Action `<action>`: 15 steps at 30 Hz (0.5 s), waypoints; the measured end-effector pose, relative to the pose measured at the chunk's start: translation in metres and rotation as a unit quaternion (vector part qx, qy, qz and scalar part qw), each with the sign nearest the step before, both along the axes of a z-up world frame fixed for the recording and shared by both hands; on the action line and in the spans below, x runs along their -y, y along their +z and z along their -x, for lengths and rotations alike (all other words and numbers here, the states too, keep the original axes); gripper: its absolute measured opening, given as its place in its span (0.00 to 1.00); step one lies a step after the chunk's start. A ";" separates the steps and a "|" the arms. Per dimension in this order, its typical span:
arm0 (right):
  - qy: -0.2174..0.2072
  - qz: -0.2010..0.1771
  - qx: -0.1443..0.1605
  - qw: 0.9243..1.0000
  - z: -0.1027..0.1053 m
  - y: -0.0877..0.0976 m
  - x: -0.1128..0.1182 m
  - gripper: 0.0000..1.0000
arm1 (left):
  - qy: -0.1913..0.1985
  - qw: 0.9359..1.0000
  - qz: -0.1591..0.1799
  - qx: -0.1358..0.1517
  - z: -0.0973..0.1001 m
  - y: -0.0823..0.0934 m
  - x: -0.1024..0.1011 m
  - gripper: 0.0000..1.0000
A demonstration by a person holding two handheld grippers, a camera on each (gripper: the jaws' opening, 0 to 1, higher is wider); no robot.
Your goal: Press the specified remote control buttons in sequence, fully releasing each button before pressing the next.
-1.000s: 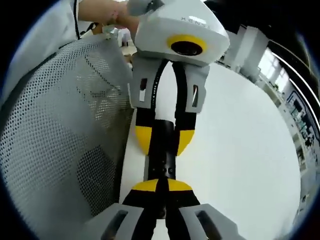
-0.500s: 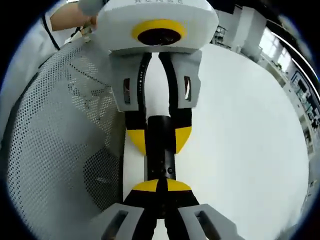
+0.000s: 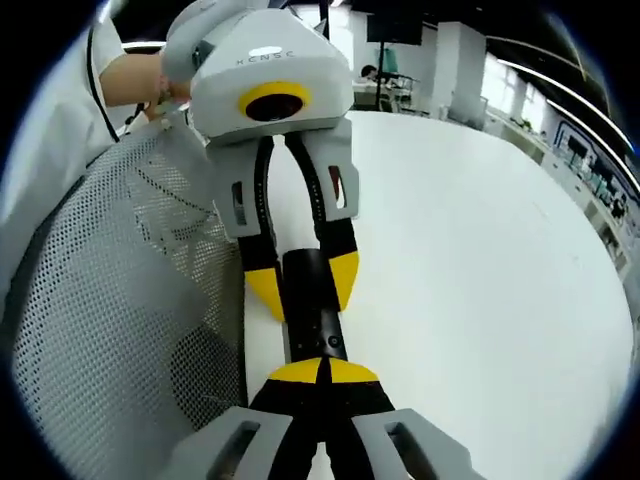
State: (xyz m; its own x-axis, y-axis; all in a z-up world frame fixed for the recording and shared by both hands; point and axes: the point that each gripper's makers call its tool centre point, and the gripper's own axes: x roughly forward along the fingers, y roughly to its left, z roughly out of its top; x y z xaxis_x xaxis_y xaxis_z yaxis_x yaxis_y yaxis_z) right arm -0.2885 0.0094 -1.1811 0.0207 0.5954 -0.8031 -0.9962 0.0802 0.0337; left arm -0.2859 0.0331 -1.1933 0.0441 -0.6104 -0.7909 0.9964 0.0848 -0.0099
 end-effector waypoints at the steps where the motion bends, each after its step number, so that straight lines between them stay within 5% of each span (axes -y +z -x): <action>1: 0.008 0.003 0.002 1.000 0.002 0.000 -0.001 0.00 | 0.001 1.000 0.002 0.000 0.000 0.000 0.000 0.23; 15: 0.051 0.073 0.037 0.995 0.001 -0.005 -0.001 0.00 | -0.005 1.000 0.010 -0.002 0.000 -0.001 0.000 0.22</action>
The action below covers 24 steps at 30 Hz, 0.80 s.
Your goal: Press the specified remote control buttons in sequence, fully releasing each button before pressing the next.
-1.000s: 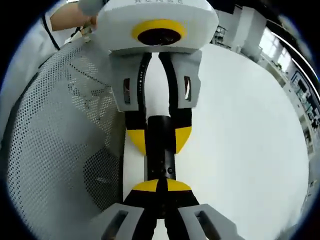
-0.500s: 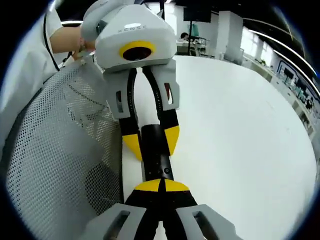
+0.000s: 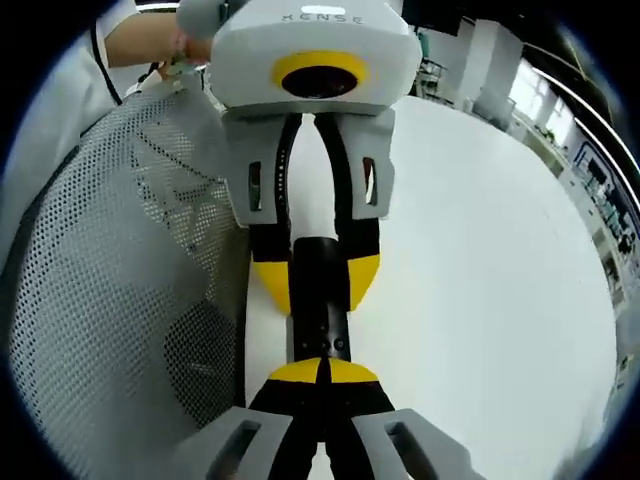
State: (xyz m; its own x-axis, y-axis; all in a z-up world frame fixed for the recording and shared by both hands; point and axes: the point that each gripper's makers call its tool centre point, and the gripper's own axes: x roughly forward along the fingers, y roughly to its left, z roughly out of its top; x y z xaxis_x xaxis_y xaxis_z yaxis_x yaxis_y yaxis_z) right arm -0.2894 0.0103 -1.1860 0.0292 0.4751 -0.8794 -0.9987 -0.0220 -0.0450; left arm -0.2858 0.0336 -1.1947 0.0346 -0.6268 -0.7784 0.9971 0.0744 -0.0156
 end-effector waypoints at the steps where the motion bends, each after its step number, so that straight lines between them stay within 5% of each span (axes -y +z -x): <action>1: -0.002 0.000 0.000 1.000 0.000 0.000 0.000 0.00 | -0.001 1.000 0.000 0.000 0.000 0.000 0.000 0.22; 15: -0.036 -0.027 -0.041 0.998 -0.002 0.003 0.004 0.00 | -0.006 1.000 0.006 -0.009 0.001 0.001 0.001 0.22; 24: -0.030 -0.005 -0.025 0.999 -0.001 0.001 0.010 0.00 | -0.004 1.000 0.010 -0.013 0.001 0.002 0.001 0.22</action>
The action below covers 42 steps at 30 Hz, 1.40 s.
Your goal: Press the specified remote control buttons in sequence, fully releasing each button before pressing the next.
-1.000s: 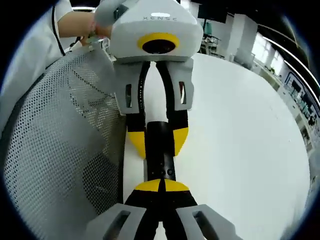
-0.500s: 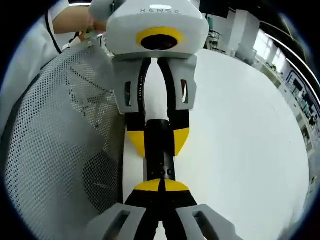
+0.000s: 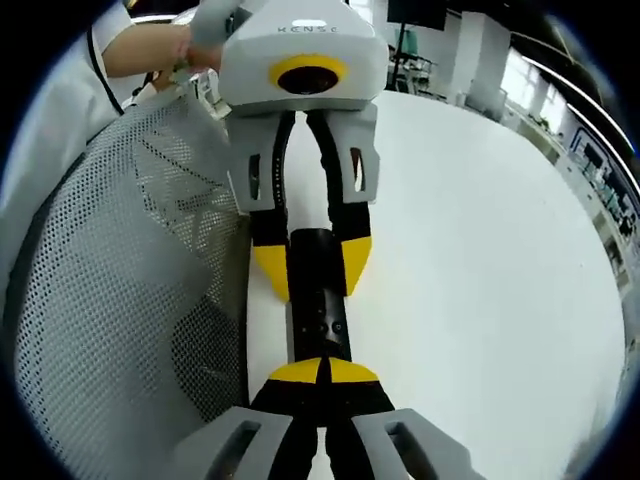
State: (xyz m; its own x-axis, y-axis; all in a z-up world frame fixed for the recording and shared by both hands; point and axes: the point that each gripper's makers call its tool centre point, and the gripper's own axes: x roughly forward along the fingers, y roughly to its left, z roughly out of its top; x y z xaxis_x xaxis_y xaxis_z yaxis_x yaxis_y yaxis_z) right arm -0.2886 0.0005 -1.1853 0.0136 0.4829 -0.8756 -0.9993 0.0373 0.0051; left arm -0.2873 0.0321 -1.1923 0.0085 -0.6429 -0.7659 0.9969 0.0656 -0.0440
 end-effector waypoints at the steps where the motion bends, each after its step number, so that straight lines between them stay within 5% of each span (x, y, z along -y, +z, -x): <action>1: 0.014 0.007 0.010 1.000 -0.001 0.000 0.000 0.00 | -0.002 1.000 -0.002 0.002 0.000 0.000 0.000 0.22; 12: 0.001 -0.002 0.011 1.000 -0.002 -0.001 0.002 0.00 | -0.009 1.000 -0.006 0.003 -0.001 -0.001 0.000 0.22; 19: -0.017 -0.025 -0.016 0.999 -0.003 0.001 0.003 0.00 | -0.007 1.000 -0.003 0.002 -0.002 0.000 0.000 0.22; 42: -0.008 -0.023 0.015 1.000 -0.001 0.001 0.010 0.00 | -0.009 1.000 -0.008 0.010 -0.001 -0.001 -0.002 0.22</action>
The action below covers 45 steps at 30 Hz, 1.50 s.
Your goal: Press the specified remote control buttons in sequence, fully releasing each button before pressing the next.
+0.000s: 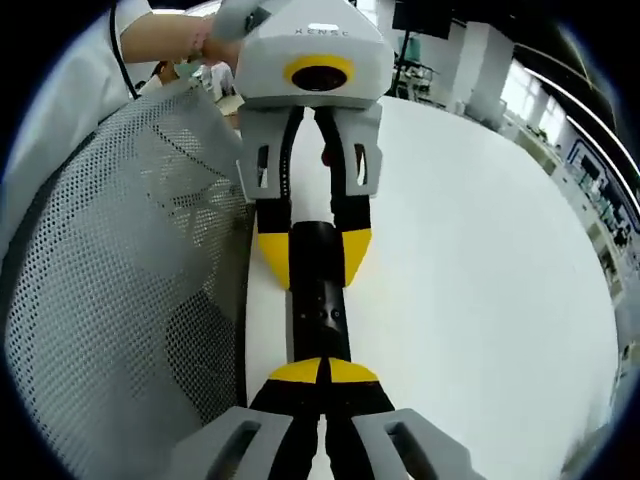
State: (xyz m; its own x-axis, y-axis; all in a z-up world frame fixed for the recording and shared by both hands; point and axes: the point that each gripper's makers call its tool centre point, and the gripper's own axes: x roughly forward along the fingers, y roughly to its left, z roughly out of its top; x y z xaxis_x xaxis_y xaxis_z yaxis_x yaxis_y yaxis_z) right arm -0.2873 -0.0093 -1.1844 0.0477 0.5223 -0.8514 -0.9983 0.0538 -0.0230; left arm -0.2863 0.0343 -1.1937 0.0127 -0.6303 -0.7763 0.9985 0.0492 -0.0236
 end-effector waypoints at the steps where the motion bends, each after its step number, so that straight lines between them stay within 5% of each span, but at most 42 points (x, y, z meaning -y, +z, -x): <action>1: -0.005 -0.007 -0.002 1.000 0.000 0.000 0.001 0.00 | 0.000 1.000 0.000 0.000 0.000 0.000 0.000 0.22; 10: -0.065 -0.065 -0.033 0.995 -0.001 0.003 0.002 0.00 | 0.001 1.000 0.003 0.000 0.000 0.000 0.001 0.22; 16: -0.011 -0.035 0.003 0.999 0.001 0.002 -0.004 0.00 | 0.003 1.000 0.005 0.000 -0.001 0.000 0.001 0.22; 30: 0.048 0.021 0.009 0.999 0.000 -0.001 -0.012 0.00 | 0.003 1.000 0.001 0.002 0.000 0.001 0.003 0.22; 39: 0.000 -0.007 0.003 1.000 0.000 0.000 -0.010 0.00 | 0.005 1.000 -0.003 0.002 0.000 0.000 0.001 0.22; 45: -0.050 -0.060 -0.007 0.997 -0.001 0.001 -0.013 0.00 | 0.007 1.000 -0.001 0.002 0.000 -0.001 0.001 0.23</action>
